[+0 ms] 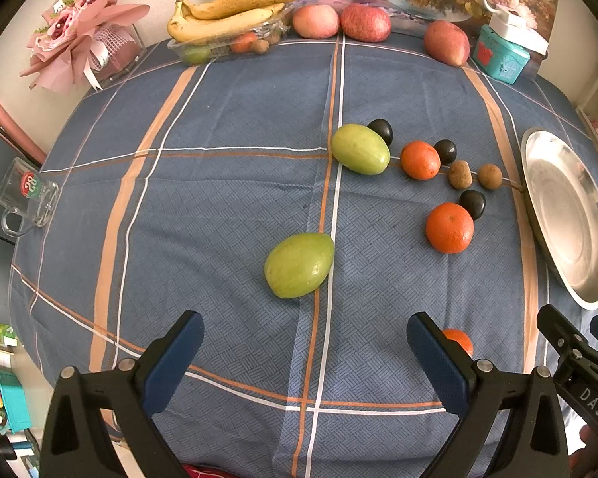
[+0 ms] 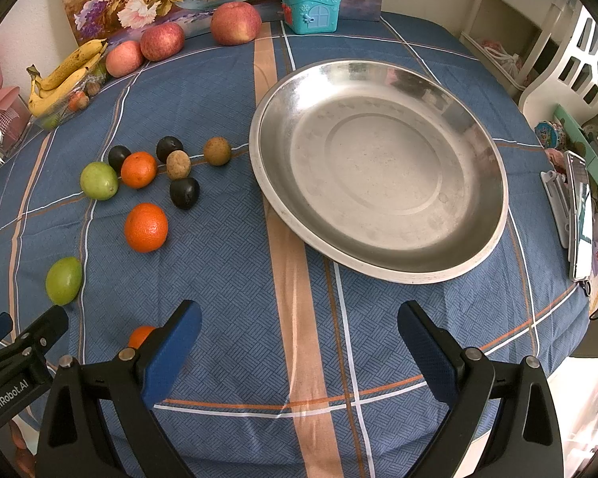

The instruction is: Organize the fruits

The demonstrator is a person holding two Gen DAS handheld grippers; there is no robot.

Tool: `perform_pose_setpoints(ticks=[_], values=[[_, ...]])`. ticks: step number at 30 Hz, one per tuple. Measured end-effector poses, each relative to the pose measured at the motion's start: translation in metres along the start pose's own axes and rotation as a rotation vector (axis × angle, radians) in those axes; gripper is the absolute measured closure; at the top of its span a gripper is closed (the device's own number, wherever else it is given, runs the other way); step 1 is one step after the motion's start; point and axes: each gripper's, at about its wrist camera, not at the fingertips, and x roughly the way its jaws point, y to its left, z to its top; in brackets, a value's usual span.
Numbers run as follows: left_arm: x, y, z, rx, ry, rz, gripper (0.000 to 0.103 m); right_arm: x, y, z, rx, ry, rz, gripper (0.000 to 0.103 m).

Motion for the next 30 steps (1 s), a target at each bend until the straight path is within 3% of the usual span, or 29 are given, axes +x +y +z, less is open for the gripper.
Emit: perform_pose_setpoints(ticks=[20,25,30], values=[[-0.003,0.006,0.0,-0.025,-0.018,-0.004,0.0,-0.001,0.001,0.0,-0.001,0.001,0.009,0.004],[-0.012,0.028,0.004,-0.09,-0.095,0.031,0.0,-0.005,0.022,-0.001,-0.078,-0.017,0.11,0.004],[-0.005,0.052,0.006,-0.146,-0.113,0.002,0.0,-0.004,0.051,-0.004,-0.146,-0.003,0.241,0.004]])
